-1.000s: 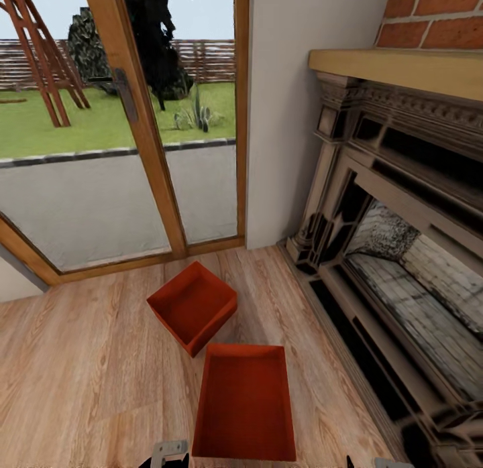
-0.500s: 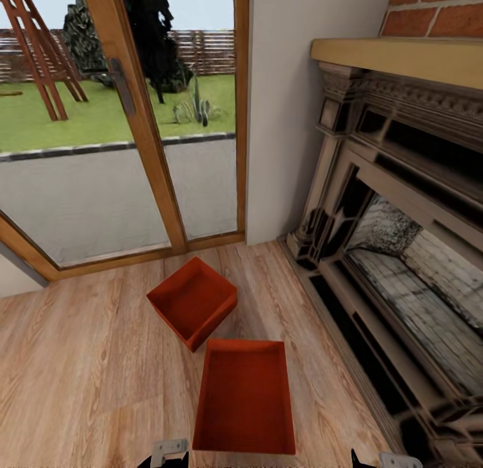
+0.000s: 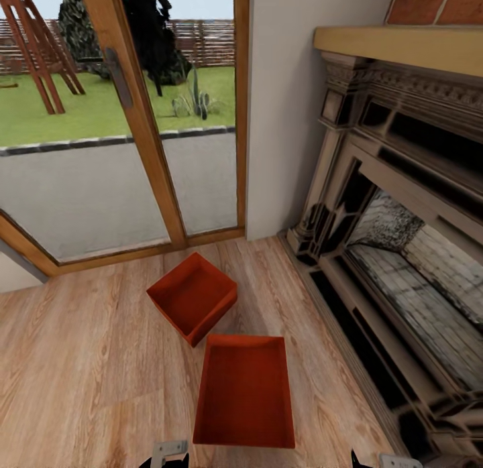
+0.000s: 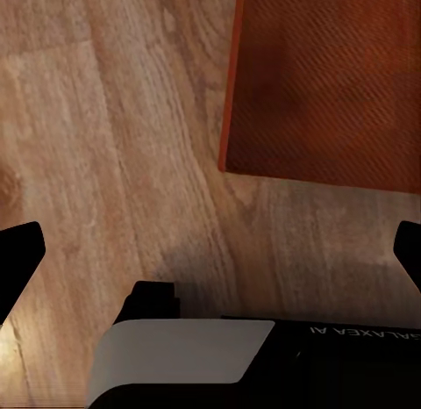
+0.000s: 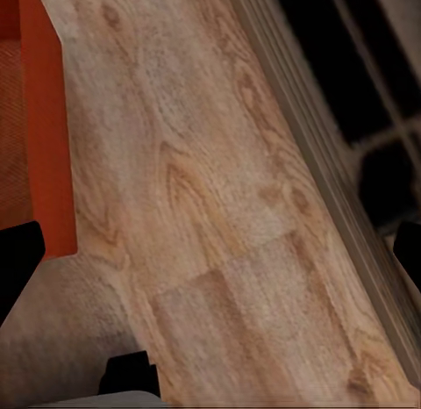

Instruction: Move the two storage containers from the living room to the garage. In the garage, place one container on the floor and stack the other container on top of it (either order is fine).

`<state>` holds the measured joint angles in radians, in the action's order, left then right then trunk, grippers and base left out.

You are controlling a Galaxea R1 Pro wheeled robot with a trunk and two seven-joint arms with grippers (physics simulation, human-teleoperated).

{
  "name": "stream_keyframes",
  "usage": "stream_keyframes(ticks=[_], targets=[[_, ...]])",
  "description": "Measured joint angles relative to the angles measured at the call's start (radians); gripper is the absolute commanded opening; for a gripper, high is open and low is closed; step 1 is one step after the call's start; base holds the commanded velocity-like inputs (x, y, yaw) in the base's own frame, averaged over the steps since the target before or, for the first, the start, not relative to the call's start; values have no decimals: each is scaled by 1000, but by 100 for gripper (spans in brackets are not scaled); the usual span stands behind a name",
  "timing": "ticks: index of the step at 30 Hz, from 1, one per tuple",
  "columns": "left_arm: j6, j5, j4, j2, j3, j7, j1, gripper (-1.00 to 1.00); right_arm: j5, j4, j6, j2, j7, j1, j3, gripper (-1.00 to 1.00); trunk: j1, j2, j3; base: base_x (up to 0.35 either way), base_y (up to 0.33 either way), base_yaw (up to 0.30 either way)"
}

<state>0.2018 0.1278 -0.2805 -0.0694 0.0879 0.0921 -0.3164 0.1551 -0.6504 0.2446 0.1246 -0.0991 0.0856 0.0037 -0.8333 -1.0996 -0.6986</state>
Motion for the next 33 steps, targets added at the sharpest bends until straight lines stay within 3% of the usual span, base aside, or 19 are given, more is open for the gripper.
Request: stream_keyframes(ticks=[27, 33], targets=[[0, 0, 2, 0, 0, -4, 0, 100, 0, 6, 0, -2, 2, 0, 4, 100, 0, 0, -25, 0, 0, 0], [0, 0, 1, 0, 0, -3, 0, 100, -5, 6, 0, -2, 2, 0, 5, 100, 0, 0, -25, 175, 0, 0]])
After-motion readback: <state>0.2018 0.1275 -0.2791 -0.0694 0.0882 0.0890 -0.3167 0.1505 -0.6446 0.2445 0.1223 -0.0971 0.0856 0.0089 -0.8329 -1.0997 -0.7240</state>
